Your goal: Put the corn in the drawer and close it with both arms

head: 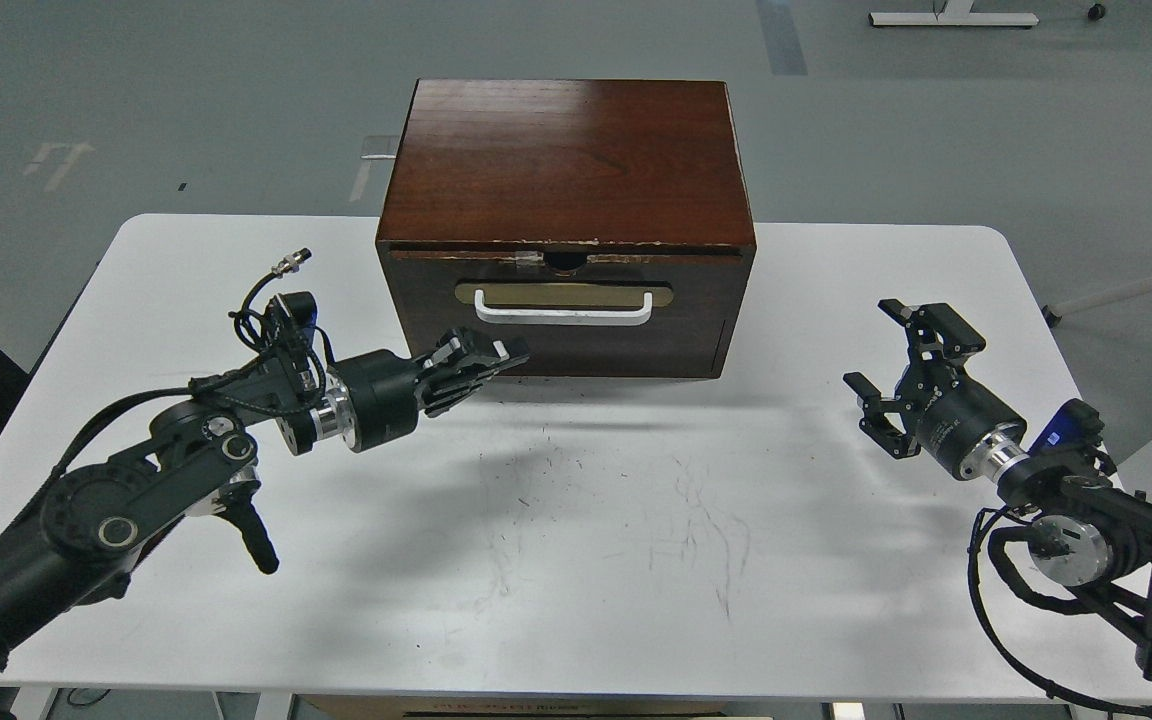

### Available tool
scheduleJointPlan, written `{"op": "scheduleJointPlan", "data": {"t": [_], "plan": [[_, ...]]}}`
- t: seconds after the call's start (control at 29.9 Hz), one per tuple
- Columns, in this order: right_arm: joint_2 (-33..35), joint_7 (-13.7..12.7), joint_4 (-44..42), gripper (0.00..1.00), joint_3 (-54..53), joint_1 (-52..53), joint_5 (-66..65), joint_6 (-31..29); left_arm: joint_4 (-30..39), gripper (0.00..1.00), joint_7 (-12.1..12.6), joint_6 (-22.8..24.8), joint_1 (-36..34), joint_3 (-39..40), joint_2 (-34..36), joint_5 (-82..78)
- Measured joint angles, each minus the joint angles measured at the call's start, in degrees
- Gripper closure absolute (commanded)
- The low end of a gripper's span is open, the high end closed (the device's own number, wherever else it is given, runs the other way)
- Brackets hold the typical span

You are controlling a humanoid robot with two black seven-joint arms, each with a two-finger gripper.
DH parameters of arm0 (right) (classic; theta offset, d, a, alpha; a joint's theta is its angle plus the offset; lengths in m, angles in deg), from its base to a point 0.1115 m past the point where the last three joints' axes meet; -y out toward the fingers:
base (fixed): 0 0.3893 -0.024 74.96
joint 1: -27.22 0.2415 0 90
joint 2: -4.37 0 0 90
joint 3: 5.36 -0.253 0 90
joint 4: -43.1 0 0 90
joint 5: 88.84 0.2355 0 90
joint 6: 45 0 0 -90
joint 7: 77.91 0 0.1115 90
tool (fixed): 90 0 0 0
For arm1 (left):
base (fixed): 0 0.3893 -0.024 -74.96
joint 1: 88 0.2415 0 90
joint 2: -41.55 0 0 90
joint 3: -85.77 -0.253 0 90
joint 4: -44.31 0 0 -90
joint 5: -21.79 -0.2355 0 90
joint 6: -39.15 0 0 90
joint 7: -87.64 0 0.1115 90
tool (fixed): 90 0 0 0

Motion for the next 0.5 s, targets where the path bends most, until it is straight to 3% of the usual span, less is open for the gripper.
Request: {"op": "scheduleJointPlan", "data": {"t": [0.1, 0.13, 0.2, 0.23, 0.27, 0.37, 0.5], "plan": [[0.0, 0.0, 0.0, 0.02, 0.0, 0.0, 0.0, 0.0, 2.7, 1.00, 0.1, 1.2, 1.1, 0.0, 1.8, -0.2], [0.0, 0.0, 0.0, 0.02, 0.0, 0.0, 0.0, 0.0, 4.0, 0.89, 0.1, 1.8, 1.4, -0.1, 2.8, -0.2], [0.1, 0.0, 0.0, 0.02, -0.1, 0.0, 0.0, 0.0, 6.3, 0.59, 0.1, 2.5, 1.8, 0.3, 4.3, 0.1], [0.1, 0.0, 0.0, 0.01, -0.2, 0.1, 0.0, 0.0, 7.4, 0.20, -0.4, 2.6, 2.1, 0.8, 5.0, 0.6], [0.2, 0.0, 0.0, 0.01, -0.3, 0.2, 0.0, 0.0, 8.3, 0.00, -1.0, 2.7, 2.3, 1.4, 5.5, 1.4], [0.3, 0.0, 0.0, 0.01, -0.8, 0.5, 0.0, 0.0, 10.5, 0.00, -3.2, 2.8, 2.6, 3.7, 7.5, 7.2], [0.4, 0.0, 0.0, 0.01, -1.5, 1.1, 0.0, 0.0, 11.9, 0.00, -4.1, 2.8, 2.7, 7.1, 10.4, 18.5]]}}
